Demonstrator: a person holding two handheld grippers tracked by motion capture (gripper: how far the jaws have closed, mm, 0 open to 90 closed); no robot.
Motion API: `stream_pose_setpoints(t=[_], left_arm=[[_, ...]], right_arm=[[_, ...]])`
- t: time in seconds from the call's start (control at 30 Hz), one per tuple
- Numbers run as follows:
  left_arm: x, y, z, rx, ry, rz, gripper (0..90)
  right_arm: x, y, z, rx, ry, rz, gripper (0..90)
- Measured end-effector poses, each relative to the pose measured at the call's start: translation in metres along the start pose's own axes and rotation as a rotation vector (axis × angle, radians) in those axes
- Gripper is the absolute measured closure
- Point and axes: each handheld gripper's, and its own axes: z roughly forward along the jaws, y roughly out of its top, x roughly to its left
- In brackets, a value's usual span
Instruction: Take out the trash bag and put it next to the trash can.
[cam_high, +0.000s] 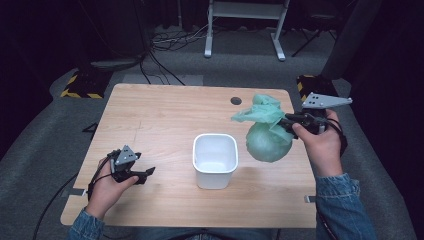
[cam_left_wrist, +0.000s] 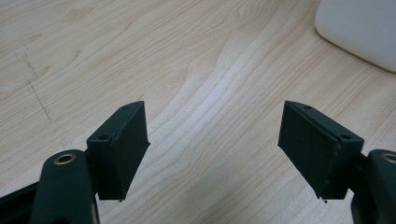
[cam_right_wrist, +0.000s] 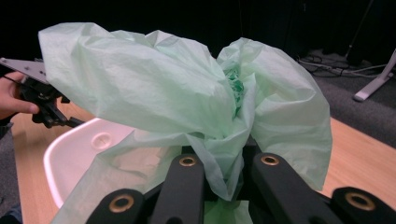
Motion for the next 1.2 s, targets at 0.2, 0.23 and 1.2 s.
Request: stream_pose_setpoints(t=[0.2,0.23,1.2], left_arm=[[0.000,-0.001,0.001,0.003,-0.002,-0.001,24.0],[0.000,-0.001,0.001,0.002,-0.001,-0.001,23.9],[0.000,-0.005,-0.001,0.014,-0.001,-0.003,23.6]], right_arm=[[-0.008,-0.022,0.019,0.034,0.010,0.040,86.0],[-0.009,-0.026,0.022,0.040,0.013,0.045,85.9],[0.000,-0.045,0.081,0.109,-0.007,0.030,52.8]])
